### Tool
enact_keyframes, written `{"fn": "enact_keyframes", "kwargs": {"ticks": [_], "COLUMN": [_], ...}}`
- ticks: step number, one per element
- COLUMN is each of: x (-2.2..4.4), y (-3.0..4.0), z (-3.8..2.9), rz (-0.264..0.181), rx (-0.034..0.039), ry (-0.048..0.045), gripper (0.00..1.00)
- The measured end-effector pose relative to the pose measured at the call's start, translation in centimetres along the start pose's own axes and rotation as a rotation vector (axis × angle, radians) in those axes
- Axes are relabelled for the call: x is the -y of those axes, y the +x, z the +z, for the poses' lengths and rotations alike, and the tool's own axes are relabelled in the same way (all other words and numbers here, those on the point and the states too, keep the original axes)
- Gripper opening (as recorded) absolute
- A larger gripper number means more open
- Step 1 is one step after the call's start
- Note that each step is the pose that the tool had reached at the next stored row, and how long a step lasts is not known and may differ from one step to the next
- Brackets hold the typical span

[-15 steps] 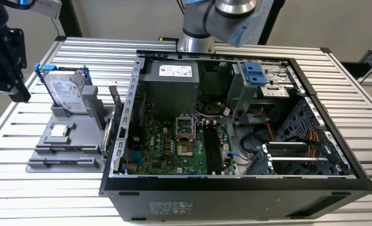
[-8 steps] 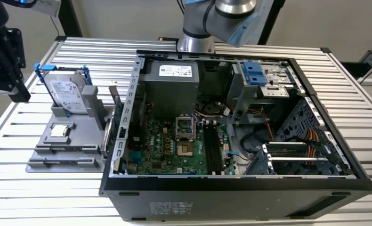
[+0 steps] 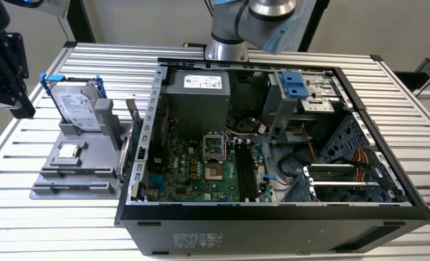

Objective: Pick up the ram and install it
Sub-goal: 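Pick up the ram and move it above insertion slot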

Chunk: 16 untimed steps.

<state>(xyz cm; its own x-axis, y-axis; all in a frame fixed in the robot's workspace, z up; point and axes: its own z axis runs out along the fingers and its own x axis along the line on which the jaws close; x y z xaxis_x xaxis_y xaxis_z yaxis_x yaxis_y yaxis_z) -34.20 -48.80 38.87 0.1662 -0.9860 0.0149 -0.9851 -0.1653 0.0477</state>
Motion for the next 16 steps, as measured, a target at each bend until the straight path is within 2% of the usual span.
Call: {"fn": "enact_keyframes", "kwargs": {"ticks": [10, 16], "x": [0.01, 0.01], "y": [-0.03, -0.03], "z": [-0.01, 0.18], "rz": [-0.048, 0.034], "rx": [-0.0024, 0.0014], "ry": [0.0006, 0.0001], "gripper": [1.00, 1.00]}}
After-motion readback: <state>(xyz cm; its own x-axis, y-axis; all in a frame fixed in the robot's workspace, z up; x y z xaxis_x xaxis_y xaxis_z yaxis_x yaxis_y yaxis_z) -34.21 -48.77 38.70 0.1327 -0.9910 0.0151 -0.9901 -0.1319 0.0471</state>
